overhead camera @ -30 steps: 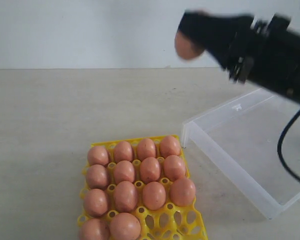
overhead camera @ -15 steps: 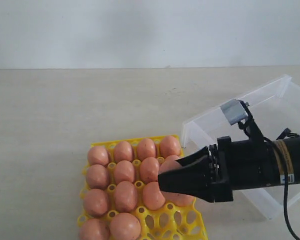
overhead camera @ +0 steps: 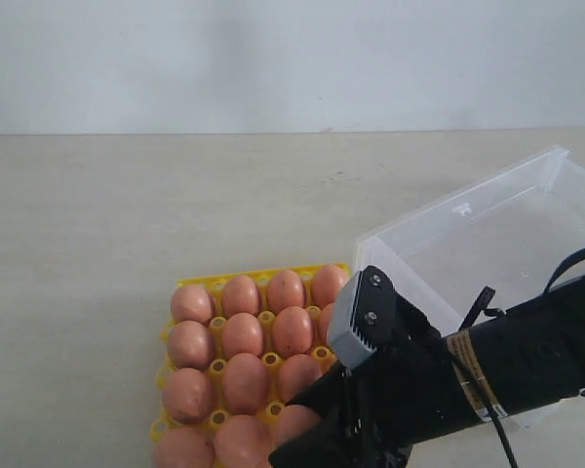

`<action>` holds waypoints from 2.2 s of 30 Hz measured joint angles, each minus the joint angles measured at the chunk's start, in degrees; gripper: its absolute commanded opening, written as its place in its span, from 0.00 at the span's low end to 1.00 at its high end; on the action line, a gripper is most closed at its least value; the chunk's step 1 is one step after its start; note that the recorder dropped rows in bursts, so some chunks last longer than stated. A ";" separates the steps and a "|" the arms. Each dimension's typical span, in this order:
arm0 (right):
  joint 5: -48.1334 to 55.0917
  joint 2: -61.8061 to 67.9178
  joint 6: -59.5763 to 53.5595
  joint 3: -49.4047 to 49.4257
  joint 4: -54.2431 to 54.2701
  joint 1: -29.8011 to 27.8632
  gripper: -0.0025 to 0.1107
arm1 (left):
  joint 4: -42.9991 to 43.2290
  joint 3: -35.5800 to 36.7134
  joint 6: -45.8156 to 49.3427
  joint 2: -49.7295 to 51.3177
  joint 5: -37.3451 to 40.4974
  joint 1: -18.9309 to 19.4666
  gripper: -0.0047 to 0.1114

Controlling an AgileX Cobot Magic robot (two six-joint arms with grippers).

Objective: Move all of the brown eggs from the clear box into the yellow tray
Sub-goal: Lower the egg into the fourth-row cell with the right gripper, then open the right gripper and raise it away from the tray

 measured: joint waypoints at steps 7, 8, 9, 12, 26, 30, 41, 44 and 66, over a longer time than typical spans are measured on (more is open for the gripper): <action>0.18 0.00 -4.60 0.00 5.94 0.09 0.02 | 0.00 0.00 0.00 0.00 0.00 0.00 0.08; 0.18 0.00 -4.72 0.00 6.50 0.09 0.02 | 0.00 0.00 0.00 0.00 0.00 0.00 0.08; 0.18 0.00 -4.85 0.00 6.96 0.09 0.02 | 0.00 0.00 0.00 0.00 0.00 0.00 0.08; 0.18 0.00 -5.78 0.00 7.34 0.09 0.02 | 0.00 0.00 0.00 0.00 0.00 0.00 0.08; 0.27 0.00 -6.26 0.00 6.72 0.09 0.05 | 0.00 0.00 0.00 0.00 0.00 0.00 0.08; 0.17 0.00 -6.07 0.00 6.49 0.09 0.23 | 0.00 0.00 0.00 0.00 0.00 0.00 0.08; 0.17 0.00 -5.70 0.00 6.46 0.09 0.54 | 0.00 0.00 0.00 0.00 0.00 0.00 0.08; -0.10 0.00 -5.70 0.00 6.70 0.09 0.55 | 0.00 0.00 0.00 0.00 0.00 0.00 0.08; 64.43 -19.11 -10.37 -27.48 28.19 -0.71 0.03 | 0.00 0.00 0.00 0.00 0.00 0.00 0.08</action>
